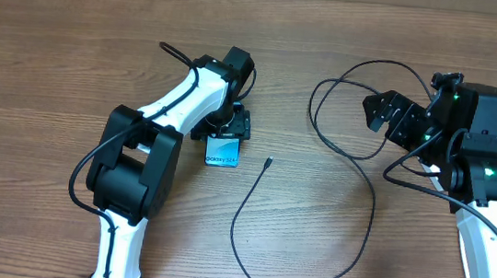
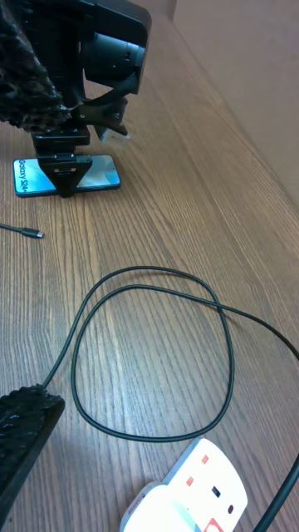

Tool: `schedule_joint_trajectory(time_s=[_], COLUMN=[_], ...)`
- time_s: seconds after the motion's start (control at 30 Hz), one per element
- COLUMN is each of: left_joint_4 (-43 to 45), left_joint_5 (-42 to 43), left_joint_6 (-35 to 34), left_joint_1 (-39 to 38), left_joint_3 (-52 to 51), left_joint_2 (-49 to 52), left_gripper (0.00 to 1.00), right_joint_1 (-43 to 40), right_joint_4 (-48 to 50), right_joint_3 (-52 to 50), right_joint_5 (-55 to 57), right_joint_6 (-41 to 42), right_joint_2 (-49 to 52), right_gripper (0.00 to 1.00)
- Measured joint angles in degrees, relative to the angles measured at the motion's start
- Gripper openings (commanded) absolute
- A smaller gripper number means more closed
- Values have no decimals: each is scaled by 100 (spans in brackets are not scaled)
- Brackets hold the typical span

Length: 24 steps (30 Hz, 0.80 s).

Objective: Plug charger to phone and switch on socket

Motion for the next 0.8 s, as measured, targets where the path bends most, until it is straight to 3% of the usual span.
schedule_joint_trajectory(time_s=[0.3,0.8], left_joint_4=[7,11], left_joint_5=[0,-4], left_joint_6=[20,22], left_joint_1=[0,0], left_joint_3=[-4,-11], left_joint_2=[0,-4], left_gripper=[75,76], right_joint_1=[0,0], right_joint_4=[0,-4], right_joint_3=[0,0], right_joint_5=[4,7], right_joint_6=[0,0], right_joint_2=[0,0], right_gripper=[100,100])
